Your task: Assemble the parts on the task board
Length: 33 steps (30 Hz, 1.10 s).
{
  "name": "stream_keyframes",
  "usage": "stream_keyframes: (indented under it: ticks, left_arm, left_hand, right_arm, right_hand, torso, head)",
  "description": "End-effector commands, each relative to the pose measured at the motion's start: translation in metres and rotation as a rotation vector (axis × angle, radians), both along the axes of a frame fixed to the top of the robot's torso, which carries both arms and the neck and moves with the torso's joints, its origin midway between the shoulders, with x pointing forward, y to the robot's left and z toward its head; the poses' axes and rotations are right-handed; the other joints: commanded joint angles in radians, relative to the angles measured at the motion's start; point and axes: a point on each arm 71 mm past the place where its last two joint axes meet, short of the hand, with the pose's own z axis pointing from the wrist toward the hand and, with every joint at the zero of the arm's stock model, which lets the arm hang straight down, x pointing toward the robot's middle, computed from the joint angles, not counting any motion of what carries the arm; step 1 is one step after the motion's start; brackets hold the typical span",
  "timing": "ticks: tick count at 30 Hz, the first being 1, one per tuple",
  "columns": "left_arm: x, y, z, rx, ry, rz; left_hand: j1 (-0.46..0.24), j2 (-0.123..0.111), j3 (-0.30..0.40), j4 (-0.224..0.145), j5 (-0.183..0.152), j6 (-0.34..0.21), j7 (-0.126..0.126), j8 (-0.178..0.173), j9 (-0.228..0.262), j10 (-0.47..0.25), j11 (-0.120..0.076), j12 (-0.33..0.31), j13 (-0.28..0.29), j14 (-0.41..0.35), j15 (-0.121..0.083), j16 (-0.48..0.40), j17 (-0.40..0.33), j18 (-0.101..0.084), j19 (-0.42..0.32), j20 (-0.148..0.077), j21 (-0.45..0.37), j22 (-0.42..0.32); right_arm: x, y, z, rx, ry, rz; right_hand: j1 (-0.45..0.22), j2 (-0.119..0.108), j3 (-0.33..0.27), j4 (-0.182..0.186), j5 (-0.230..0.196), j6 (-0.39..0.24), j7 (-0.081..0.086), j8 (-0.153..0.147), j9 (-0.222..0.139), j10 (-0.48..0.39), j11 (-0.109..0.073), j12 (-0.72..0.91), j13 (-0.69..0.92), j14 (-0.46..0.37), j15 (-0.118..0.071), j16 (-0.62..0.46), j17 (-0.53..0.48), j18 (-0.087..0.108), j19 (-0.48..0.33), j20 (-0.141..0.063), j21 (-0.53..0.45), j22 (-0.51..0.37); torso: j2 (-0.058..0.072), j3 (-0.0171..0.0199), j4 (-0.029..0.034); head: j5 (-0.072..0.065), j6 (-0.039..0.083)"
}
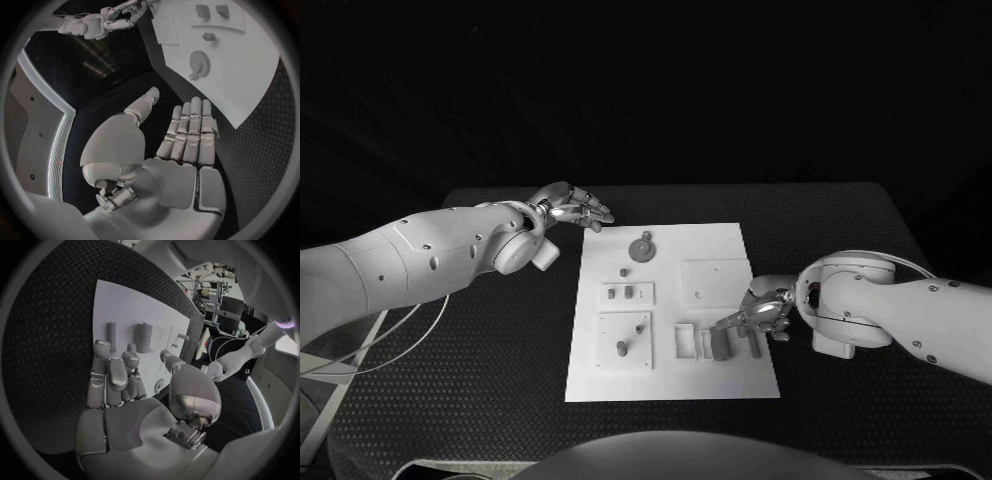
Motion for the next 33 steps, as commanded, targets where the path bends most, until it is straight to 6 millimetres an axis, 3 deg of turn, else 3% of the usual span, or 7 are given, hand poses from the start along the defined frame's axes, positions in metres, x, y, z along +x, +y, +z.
stream_keyframes:
  ticks: [1, 9, 33]
  left_arm:
    - [0.0, -0.004, 0.001, -0.019, -0.003, -0.023]
    - [-0.001, -0.004, 0.001, -0.02, -0.002, -0.024]
    - [-0.001, -0.004, 0.001, -0.022, 0.002, -0.03]
  left_hand:
    - [-0.011, -0.001, -0.004, 0.0, 0.0, -0.001, -0.003, 0.003, -0.002, -0.006, 0.001, 0.007, -0.001, -0.002, 0.005, -0.007, 0.002, -0.018, -0.005, -0.001, 0.005, -0.002]
    - [-0.012, -0.001, -0.005, 0.0, 0.0, -0.001, -0.003, 0.003, -0.002, -0.006, 0.002, 0.007, -0.001, -0.002, 0.005, -0.007, 0.003, -0.018, -0.005, -0.001, 0.005, -0.002]
    - [-0.013, 0.0, -0.006, 0.0, 0.0, -0.001, -0.003, 0.002, -0.002, -0.007, 0.002, 0.008, -0.002, -0.002, 0.006, -0.009, 0.005, -0.018, -0.006, -0.001, 0.006, -0.003]
  right_arm:
    - [0.001, 0.001, -0.005, -0.033, -0.014, 0.016]
    - [-0.006, 0.008, -0.021, -0.033, 0.021, 0.029]
    - [-0.006, 0.015, -0.037, -0.046, 0.051, 0.039]
  right_hand:
    - [0.008, 0.007, -0.004, 0.0, -0.001, 0.009, 0.014, -0.002, 0.002, -0.008, -0.007, 0.007, 0.002, 0.007, -0.001, 0.005, 0.002, 0.03, -0.005, -0.001, 0.009, 0.025]
    - [0.023, 0.019, -0.013, -0.013, -0.001, 0.007, 0.016, -0.007, 0.007, -0.01, -0.006, 0.012, 0.002, 0.006, 0.001, 0.008, 0.001, 0.03, -0.009, -0.002, 0.017, 0.024]
    - [0.05, 0.058, -0.041, -0.064, -0.001, 0.008, 0.018, -0.02, 0.017, -0.016, -0.004, 0.017, -0.004, -0.001, 0.003, 0.01, -0.007, 0.03, -0.02, 0.001, 0.031, 0.022]
  torso:
    - [-0.001, -0.0012, 0.0]
    - [0.0, -0.0002, 0.002]
    - [-0.002, -0.0008, -0.0003]
  head:
    - [-0.001, -0.003]
    - [0.004, -0.01]
    - [0.013, -0.024]
